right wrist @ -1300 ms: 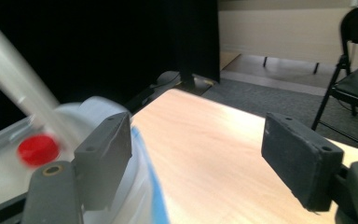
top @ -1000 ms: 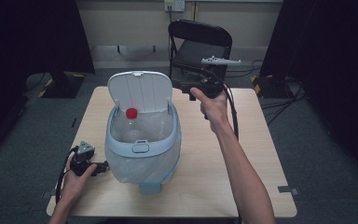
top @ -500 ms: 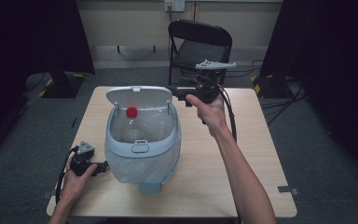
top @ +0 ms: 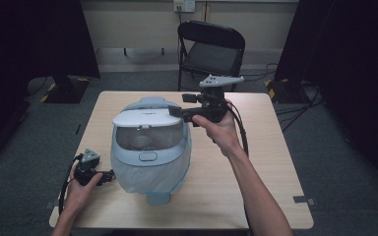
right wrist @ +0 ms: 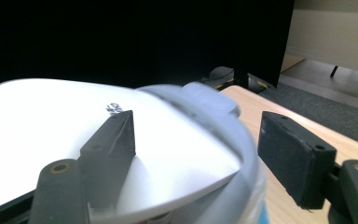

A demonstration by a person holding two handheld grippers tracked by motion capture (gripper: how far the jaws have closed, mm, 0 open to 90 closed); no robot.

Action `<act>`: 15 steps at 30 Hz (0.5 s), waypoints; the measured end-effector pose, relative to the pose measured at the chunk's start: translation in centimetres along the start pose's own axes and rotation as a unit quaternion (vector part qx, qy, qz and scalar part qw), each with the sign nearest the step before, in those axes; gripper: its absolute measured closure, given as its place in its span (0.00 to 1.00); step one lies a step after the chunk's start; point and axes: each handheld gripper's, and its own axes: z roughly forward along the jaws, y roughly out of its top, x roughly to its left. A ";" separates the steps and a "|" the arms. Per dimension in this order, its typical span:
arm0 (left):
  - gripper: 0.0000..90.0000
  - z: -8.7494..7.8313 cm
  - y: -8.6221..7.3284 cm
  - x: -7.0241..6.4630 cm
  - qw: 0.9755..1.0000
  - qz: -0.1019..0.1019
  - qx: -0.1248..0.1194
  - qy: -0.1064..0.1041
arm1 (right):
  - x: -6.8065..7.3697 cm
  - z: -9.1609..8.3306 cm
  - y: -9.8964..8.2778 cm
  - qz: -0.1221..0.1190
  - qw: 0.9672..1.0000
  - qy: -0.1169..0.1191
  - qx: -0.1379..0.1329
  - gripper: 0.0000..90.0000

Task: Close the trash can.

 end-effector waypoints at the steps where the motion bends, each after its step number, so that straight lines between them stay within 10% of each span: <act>1: 0.14 0.0 0.0 0.0 1.000 0.000 0.000 0.000 | 0.3 0.1 -0.2 -0.002 1.000 -0.006 0.006 0.29; 15: 0.14 0.0 0.0 0.0 1.000 0.000 0.000 0.000 | 2.8 0.7 -1.8 -0.023 0.999 -0.008 0.029 0.26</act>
